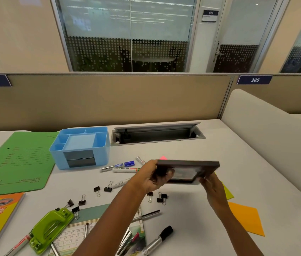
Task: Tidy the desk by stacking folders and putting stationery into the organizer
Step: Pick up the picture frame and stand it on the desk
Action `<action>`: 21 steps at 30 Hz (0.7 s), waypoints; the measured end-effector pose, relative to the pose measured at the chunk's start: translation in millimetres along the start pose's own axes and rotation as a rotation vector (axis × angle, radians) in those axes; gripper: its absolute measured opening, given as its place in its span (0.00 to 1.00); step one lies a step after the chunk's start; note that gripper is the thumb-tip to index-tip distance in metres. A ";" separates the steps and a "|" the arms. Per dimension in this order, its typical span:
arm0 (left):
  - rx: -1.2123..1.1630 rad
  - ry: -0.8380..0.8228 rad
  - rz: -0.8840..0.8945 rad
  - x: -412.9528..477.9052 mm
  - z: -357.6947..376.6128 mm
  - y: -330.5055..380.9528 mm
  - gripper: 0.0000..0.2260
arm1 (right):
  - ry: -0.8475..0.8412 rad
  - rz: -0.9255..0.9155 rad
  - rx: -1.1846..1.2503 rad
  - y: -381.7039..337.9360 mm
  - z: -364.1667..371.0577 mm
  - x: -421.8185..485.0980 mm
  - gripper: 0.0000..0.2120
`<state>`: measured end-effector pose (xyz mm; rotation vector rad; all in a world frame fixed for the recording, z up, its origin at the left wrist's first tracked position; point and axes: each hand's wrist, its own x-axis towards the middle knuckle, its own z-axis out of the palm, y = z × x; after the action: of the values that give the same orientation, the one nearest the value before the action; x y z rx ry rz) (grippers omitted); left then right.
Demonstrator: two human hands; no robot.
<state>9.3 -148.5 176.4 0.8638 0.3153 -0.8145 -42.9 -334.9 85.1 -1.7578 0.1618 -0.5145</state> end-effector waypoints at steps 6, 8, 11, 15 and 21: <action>0.738 0.254 0.271 23.2 -0.3 -2.9 0.23 | 0.077 -0.027 0.257 -12.0 6.1 13.3 0.24; 0.899 0.330 0.350 34.3 -3.2 -7.2 0.24 | 0.109 0.012 0.334 -10.6 5.1 20.6 0.36; 0.919 0.350 0.345 47.0 -3.7 -13.5 0.27 | 0.080 0.074 0.420 -10.8 1.5 31.0 0.39; 0.675 0.227 0.347 63.7 2.8 -18.1 0.26 | 0.002 0.127 0.427 -7.9 -4.4 43.8 0.39; 0.535 0.139 0.344 93.3 6.4 -10.0 0.25 | -0.049 0.194 0.369 6.5 -6.6 56.1 0.44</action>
<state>63.4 -204.3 123.5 1.4356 0.0600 -0.5194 5.3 -363.5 94.2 -1.3768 0.1879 -0.3347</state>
